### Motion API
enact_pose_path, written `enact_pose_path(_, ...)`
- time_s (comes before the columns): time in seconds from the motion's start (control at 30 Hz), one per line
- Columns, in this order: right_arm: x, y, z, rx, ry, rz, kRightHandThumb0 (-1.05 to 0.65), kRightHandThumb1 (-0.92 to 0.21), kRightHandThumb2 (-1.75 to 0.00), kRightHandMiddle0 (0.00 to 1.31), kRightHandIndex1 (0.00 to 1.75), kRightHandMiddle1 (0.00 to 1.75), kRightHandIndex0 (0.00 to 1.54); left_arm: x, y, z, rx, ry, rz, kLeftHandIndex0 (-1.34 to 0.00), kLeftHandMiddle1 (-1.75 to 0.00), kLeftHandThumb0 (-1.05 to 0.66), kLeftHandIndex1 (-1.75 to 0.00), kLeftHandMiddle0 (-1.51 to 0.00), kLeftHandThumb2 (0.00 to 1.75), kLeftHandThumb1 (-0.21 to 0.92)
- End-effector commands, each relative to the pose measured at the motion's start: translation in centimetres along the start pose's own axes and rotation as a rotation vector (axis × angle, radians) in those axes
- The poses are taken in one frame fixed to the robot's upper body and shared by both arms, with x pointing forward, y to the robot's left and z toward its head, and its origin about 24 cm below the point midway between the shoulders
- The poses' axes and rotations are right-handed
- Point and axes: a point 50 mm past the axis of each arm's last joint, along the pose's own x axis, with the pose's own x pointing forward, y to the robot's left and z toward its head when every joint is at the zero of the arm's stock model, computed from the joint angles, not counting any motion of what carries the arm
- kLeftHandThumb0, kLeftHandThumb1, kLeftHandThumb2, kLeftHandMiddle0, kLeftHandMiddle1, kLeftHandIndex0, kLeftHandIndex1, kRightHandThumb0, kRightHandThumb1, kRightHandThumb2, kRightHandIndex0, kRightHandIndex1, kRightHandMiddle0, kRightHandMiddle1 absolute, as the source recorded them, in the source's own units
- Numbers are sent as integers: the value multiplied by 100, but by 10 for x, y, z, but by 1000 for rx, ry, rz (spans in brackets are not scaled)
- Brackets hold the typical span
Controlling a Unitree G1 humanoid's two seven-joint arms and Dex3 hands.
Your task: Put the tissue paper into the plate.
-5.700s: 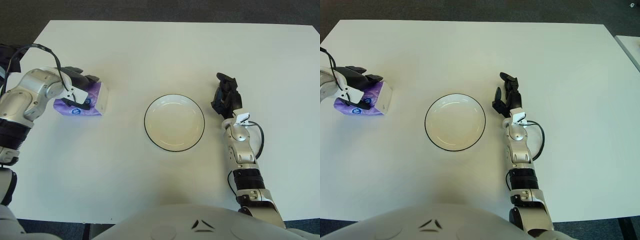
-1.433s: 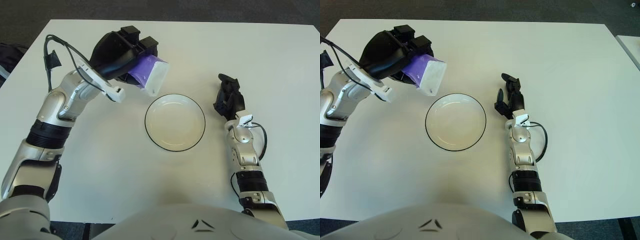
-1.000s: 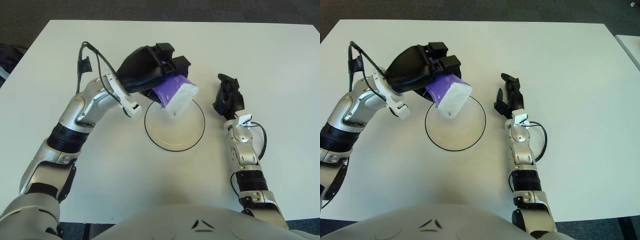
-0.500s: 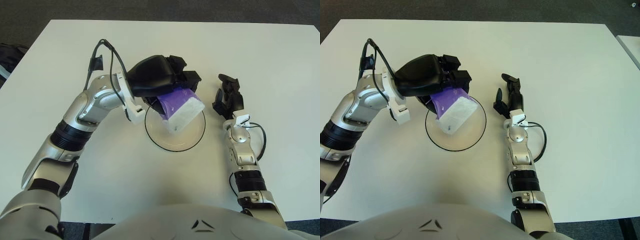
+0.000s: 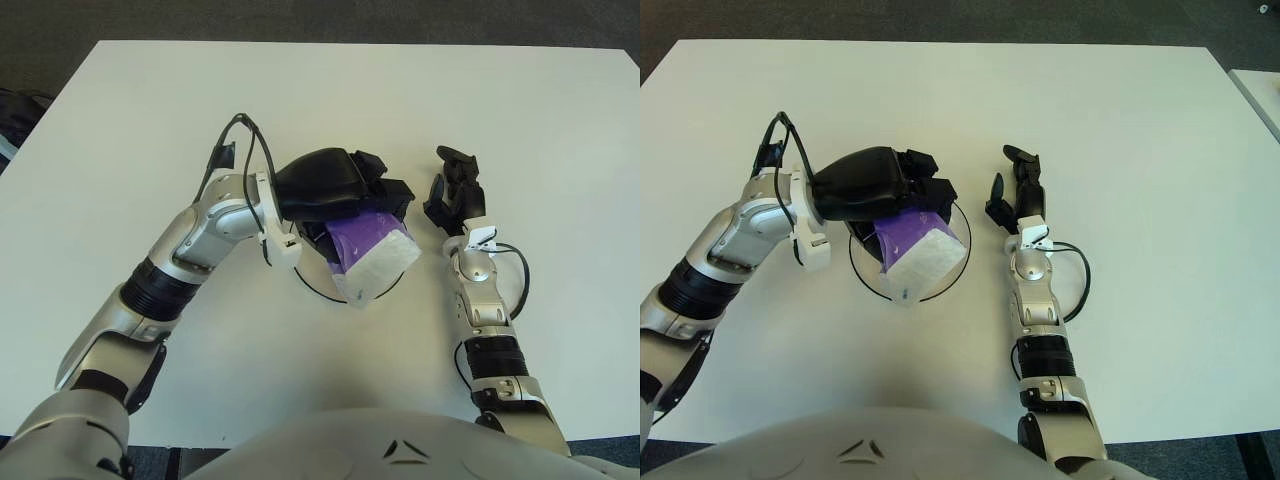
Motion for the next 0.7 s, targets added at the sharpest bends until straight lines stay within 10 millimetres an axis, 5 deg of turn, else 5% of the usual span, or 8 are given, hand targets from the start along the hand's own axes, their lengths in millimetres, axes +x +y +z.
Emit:
enact_pose_path(0.0, -45, -9, -71, -54, 381, 15, -65, -92, -93, 0, 38, 95, 26, -4, -3, 1, -46, 9, 7, -60, -175, -47, -175, -120, 130, 33)
enact_pose_path(0.2, -46, -5, -54, -56, 362, 33, -66, -92, -95, 0, 36, 94, 22, -7, -9, -3, -71, 42, 21, -57, -175, -46, -175, -117, 126, 36)
enact_pose_path(0.53, -46, -6, -58, -95, 421, 30, -68, -92, -91, 0, 37, 91, 22, -7, -14, -3, -62, 21, 72, -55, -175, -45, -175, -115, 122, 39)
enact_pose_path(0.67, -48, -6, -63, -93, 444, 7, -70, -92, -91, 0, 37, 91, 23, -7, -10, -5, -24, 13, 80, -44, -175, -42, -175, -94, 103, 54)
